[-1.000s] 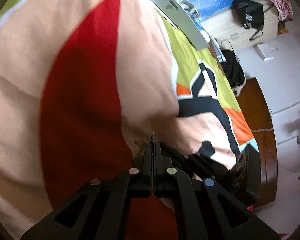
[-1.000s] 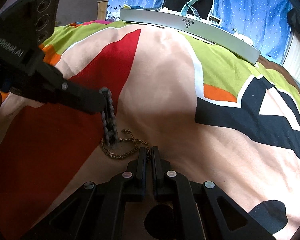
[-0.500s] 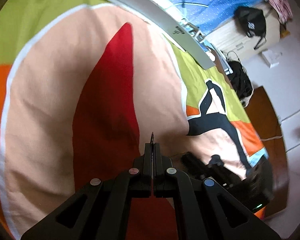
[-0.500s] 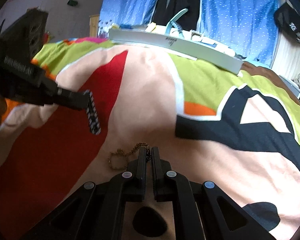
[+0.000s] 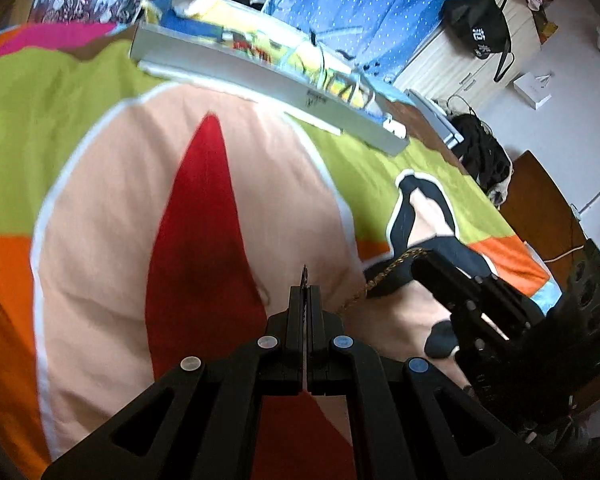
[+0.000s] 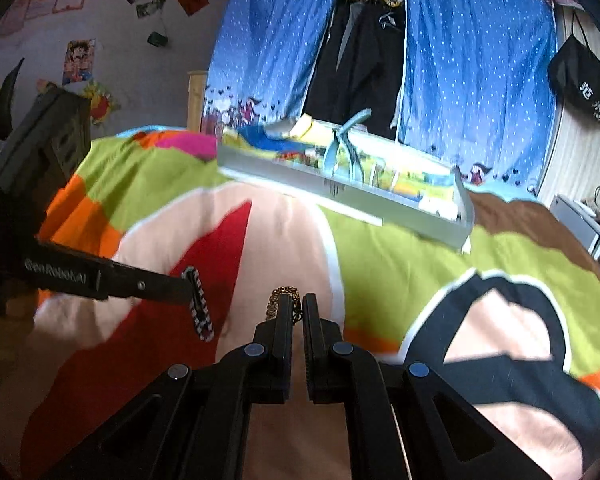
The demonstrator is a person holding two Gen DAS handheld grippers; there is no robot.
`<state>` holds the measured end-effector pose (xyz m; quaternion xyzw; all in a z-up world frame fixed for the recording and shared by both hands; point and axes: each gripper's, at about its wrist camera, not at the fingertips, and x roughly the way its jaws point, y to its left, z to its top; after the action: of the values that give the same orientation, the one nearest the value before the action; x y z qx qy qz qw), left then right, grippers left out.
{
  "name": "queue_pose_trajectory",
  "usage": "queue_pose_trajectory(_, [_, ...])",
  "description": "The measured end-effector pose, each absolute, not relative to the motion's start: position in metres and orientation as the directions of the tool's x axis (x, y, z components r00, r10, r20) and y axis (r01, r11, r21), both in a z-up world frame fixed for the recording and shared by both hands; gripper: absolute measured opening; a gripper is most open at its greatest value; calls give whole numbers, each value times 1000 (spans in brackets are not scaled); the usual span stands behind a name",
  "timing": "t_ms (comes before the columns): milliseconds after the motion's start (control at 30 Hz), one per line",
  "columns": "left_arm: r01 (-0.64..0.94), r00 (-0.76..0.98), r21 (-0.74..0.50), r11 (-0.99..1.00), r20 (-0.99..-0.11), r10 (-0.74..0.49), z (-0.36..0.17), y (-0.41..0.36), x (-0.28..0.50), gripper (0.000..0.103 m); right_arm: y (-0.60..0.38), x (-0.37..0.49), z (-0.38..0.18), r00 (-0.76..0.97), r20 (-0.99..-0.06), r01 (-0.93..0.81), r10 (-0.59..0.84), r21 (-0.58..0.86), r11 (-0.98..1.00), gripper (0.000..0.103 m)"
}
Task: Organize jewelry
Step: 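Carry the black bead bracelet and gold chain into the tray and open both tools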
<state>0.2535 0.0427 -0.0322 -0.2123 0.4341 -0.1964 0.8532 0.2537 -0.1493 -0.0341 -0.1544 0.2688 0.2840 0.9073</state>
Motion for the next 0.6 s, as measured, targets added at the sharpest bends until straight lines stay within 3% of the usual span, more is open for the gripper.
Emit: queue_pose_trajectory(600, [167,736,-408,897,-554,-389,69,72,366,0,-116,387,92,758,-423,-593,497,-131,794,5])
